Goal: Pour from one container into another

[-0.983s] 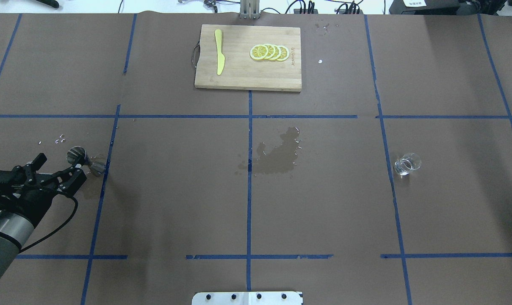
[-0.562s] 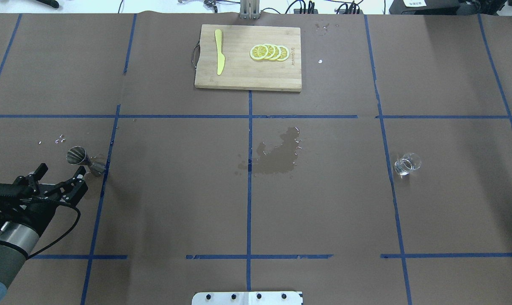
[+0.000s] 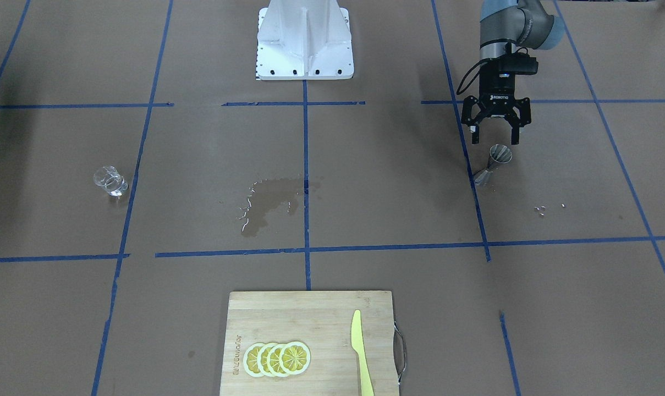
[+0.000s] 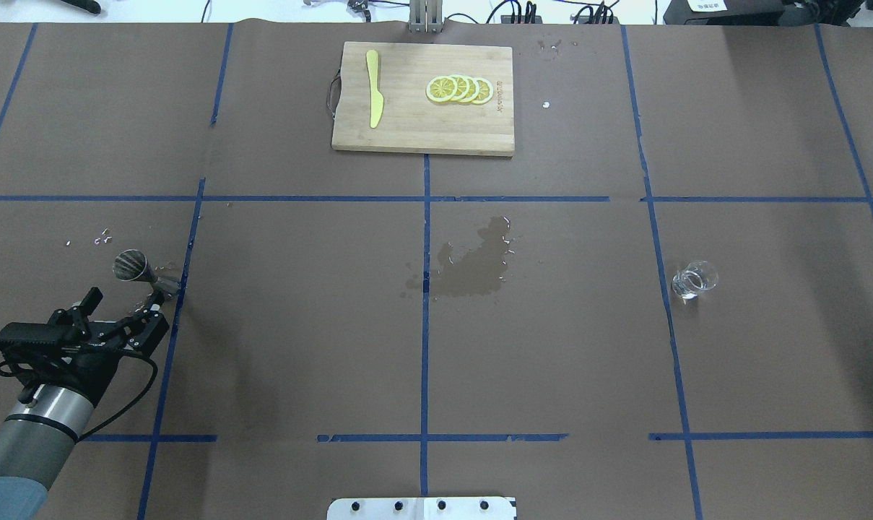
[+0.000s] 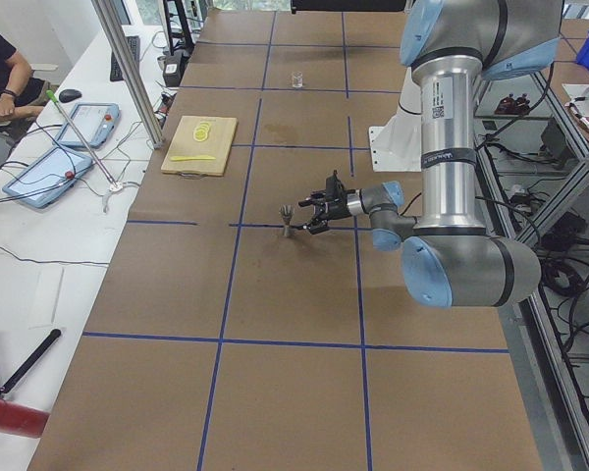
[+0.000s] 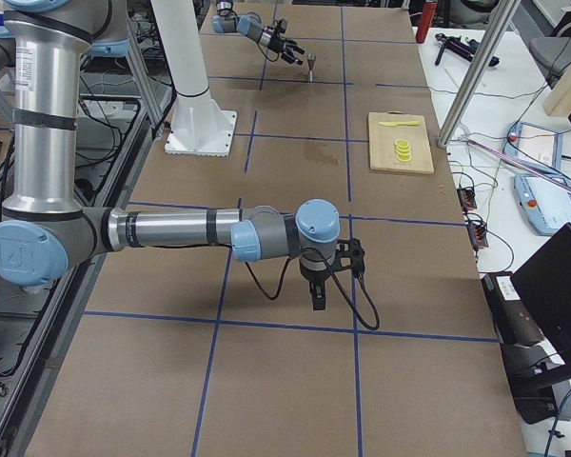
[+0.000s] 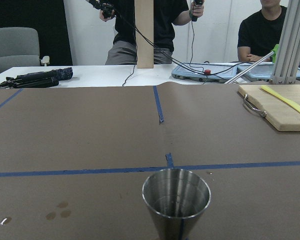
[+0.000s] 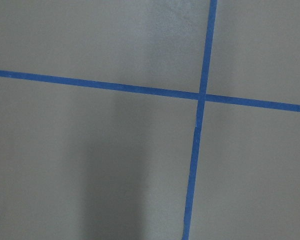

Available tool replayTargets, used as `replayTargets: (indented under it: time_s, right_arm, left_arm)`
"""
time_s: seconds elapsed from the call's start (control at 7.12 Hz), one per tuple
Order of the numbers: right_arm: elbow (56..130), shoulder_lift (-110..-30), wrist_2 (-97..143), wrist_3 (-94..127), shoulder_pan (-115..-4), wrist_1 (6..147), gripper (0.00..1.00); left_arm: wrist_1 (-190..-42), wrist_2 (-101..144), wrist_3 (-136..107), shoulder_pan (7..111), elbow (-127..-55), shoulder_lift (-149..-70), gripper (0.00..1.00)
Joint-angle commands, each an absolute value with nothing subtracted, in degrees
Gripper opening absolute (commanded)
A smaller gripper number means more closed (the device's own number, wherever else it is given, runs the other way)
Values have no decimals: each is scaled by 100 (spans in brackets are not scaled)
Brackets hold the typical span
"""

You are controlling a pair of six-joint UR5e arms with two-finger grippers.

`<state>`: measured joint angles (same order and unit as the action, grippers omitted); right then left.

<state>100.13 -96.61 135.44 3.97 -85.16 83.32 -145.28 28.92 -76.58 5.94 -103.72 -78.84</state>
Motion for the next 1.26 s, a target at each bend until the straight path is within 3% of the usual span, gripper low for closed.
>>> replayTargets:
  time_s: [0.0, 1.12]
  right_arm:
    - [10011, -9668, 13544, 396, -8517, 8332, 100]
    - [10037, -9659, 13535, 387, -8517, 8332, 100]
  left_arm:
    - [-14528, 2804, -7655, 598, -10117, -8007, 97]
    - [-14537, 2865, -7444, 940, -9440, -8568, 92]
